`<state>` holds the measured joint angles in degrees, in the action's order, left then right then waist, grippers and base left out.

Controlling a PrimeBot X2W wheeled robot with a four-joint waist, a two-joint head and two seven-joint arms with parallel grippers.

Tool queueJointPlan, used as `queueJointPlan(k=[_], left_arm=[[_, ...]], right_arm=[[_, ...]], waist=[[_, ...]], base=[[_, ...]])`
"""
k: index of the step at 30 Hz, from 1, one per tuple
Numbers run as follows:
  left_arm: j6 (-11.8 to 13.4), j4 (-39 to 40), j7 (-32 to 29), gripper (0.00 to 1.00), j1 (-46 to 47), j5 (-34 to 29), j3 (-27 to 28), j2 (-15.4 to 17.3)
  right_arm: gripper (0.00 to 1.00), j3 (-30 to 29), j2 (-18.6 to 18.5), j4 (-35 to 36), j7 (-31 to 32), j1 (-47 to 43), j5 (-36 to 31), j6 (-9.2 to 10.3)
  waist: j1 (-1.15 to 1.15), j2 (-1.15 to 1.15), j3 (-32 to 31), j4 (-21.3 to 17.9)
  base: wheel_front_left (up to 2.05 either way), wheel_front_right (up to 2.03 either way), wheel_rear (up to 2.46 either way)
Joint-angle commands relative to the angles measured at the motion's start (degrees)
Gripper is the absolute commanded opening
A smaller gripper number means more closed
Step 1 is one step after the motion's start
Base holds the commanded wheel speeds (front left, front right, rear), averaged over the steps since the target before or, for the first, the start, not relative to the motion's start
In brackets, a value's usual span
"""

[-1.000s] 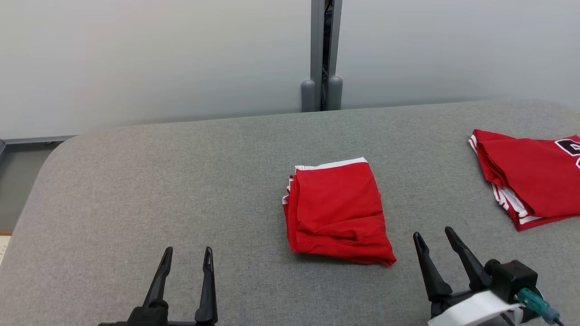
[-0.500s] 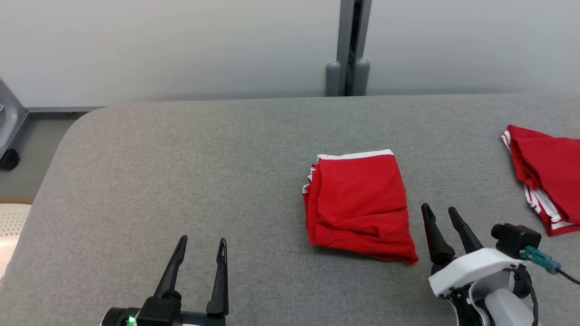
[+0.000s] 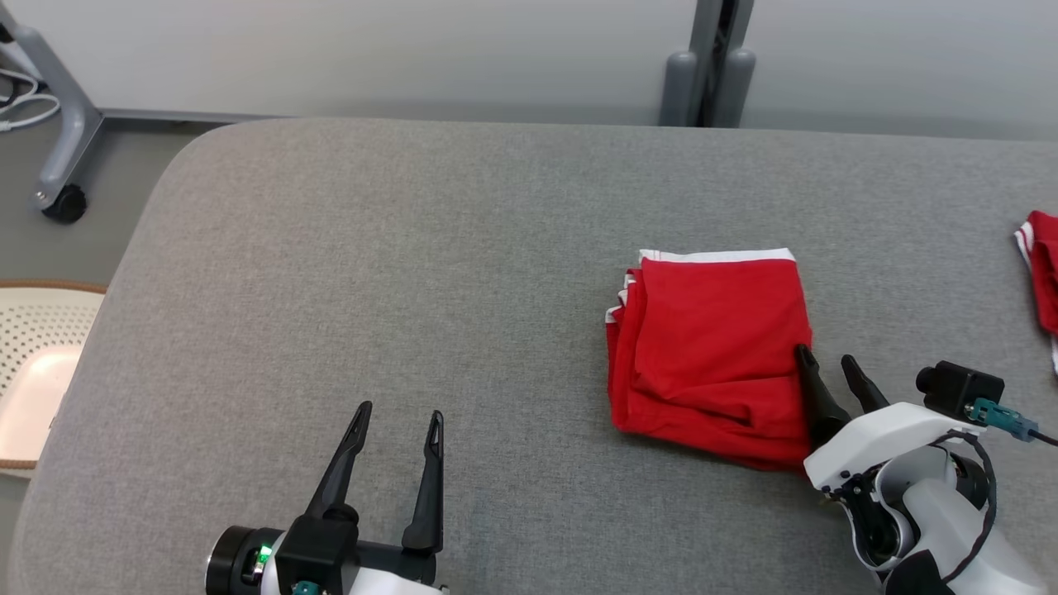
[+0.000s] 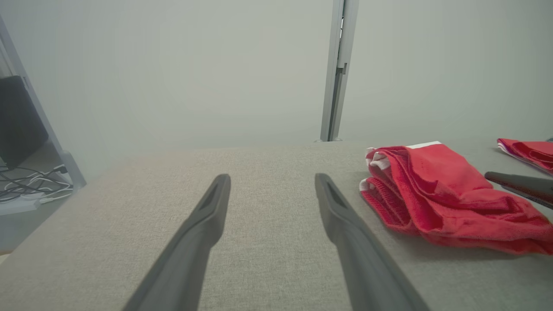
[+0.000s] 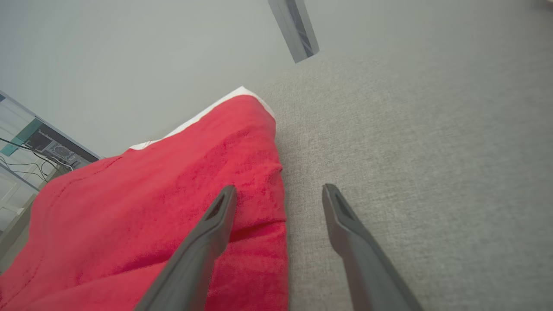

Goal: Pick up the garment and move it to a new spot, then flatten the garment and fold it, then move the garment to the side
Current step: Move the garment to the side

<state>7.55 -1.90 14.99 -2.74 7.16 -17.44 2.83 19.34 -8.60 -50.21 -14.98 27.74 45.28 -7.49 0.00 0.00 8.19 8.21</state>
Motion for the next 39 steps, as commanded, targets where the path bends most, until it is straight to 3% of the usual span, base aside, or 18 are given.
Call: queueJointPlan(k=[1, 11, 18, 19, 21, 23, 25, 34, 39], left_arm=[[0.0, -0.1, 0.2, 1.00, 0.9, 0.3, 0.0, 0.2], [1.0, -0.6, 0.2, 1.00, 2.3, 1.1, -1.6, 0.2], [1.6, -0.3, 0.2, 1.00, 1.4, 1.4, -1.3, 0.2], [1.5, -0.3, 0.2, 1.00, 1.3, 1.4, -1.4, 0.2], [1.3, -0.4, 0.2, 1.00, 1.3, 1.4, -1.4, 0.2], [1.3, -0.4, 0.2, 1.00, 1.6, 1.3, -1.5, 0.2], [1.3, -0.4, 0.2, 1.00, 1.9, 1.3, -1.4, 0.2], [1.3, -0.5, 0.2, 1.00, 1.2, 1.0, -1.0, 0.2], [1.0, -0.3, 0.2, 1.00, 1.3, 1.0, -0.9, 0.2]], right_arm=[[1.00, 0.5, -0.4, -0.5, -0.3, 0.7, 0.4, 0.00], [1.00, 6.8, 0.2, -7.8, 0.2, 2.7, 5.2, -0.04], [1.00, 7.1, 1.2, -9.7, 0.1, 1.8, 7.8, -0.05], [0.91, 7.4, 1.3, -9.8, 0.1, 1.5, 8.1, -0.05], [0.56, 8.0, 1.4, -10.0, 0.1, 1.2, 9.0, -0.04], [0.38, 8.9, 1.6, -10.2, 0.7, 1.1, 9.8, -0.04], [0.00, 10.1, 1.6, -10.1, 1.2, 1.4, 10.3, -0.05], [0.00, 13.0, 0.2, -9.9, 0.4, 3.4, 11.2, -0.04], [0.00, 15.3, -2.0, -9.4, -0.3, 5.1, 8.1, 0.01]], waist=[[0.00, 0.00, 0.7, 0.7], [0.00, 0.00, 1.9, 2.8], [0.00, 0.00, 1.4, 2.9], [0.00, 0.00, 1.3, 2.7], [0.00, 0.00, 1.1, 2.4], [0.00, 0.00, 0.9, 2.2], [0.00, 0.00, 0.7, 2.0], [0.00, 0.00, -0.1, 0.9], [0.00, 0.00, -0.2, 0.0]], base=[[0.00, 0.00, 0.00], [0.00, 0.00, 0.00], [0.00, 0.00, 0.00], [0.00, 0.00, 0.00], [0.00, 0.00, 0.00], [0.00, 0.00, 0.00], [0.00, 0.00, 0.00], [0.00, 0.00, 0.00], [0.00, 0.00, 0.00]])
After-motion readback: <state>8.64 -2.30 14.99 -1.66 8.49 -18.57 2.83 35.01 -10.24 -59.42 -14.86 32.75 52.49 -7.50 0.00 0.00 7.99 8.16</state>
